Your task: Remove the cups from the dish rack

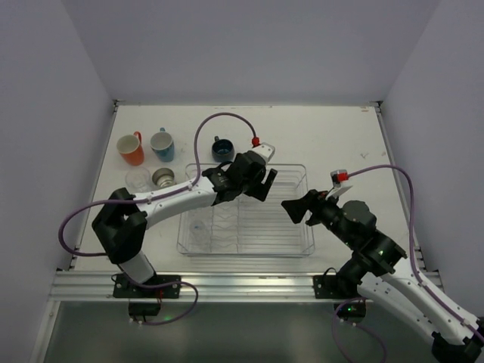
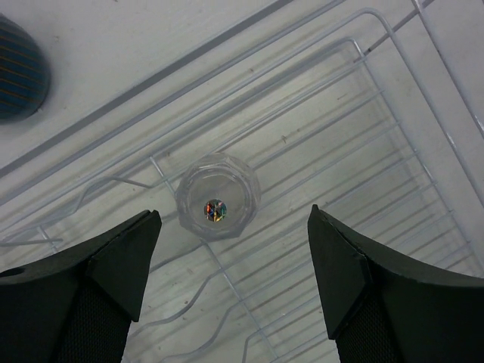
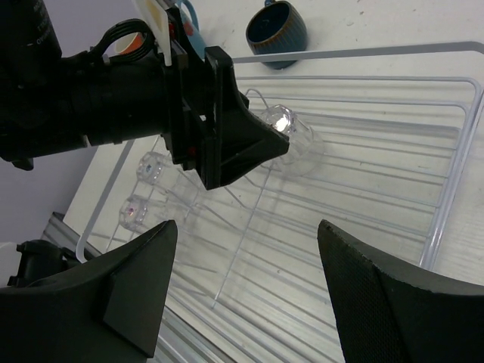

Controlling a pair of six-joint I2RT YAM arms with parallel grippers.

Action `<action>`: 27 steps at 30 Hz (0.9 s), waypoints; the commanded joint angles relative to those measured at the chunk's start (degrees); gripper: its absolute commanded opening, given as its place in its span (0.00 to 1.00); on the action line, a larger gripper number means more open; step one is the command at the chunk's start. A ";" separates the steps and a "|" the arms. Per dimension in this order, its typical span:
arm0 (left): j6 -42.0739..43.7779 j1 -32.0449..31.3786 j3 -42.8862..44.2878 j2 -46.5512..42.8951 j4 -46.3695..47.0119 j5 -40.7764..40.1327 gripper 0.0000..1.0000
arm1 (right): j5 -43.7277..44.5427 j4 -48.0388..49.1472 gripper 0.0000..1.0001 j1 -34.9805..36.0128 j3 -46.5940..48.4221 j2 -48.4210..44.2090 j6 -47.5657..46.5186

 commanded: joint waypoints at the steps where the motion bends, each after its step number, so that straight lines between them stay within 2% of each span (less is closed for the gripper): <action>1: 2.06 -0.27 2.89 1.52 2.50 -3.99 0.86 | 1.38 0.72 0.77 0.14 -0.23 -0.70 0.62; 10: 2.85 -0.27 3.59 6.27 2.59 -6.54 0.83 | 1.38 0.81 0.77 0.14 -0.05 -0.44 0.18; 13: 3.47 -0.27 4.12 7.32 2.85 -7.34 0.79 | 1.29 0.81 0.77 0.05 0.13 -0.18 -0.08; 16: 3.73 -0.35 4.47 7.85 2.94 -7.34 0.67 | 1.20 0.81 0.77 0.05 0.13 -0.53 0.00; 17: 3.64 -0.27 4.29 7.77 3.03 -7.25 0.52 | 1.20 0.81 0.77 0.14 0.04 -0.70 0.00; 19: 3.21 -0.27 3.94 6.80 3.12 -6.99 0.43 | 1.38 0.81 0.77 0.05 -0.14 -1.23 0.09; 20: 3.03 -0.27 3.77 6.19 3.12 -6.81 0.35 | 1.29 0.64 0.77 0.05 -0.14 -1.23 0.18; 23: 2.06 -0.27 3.15 2.41 3.47 -5.93 0.27 | 1.20 0.20 0.78 0.14 0.04 -1.41 0.53; 27: 0.22 -0.27 0.87 -5.40 7.06 -1.20 0.22 | 1.29 0.54 0.80 0.14 -0.05 -2.20 2.46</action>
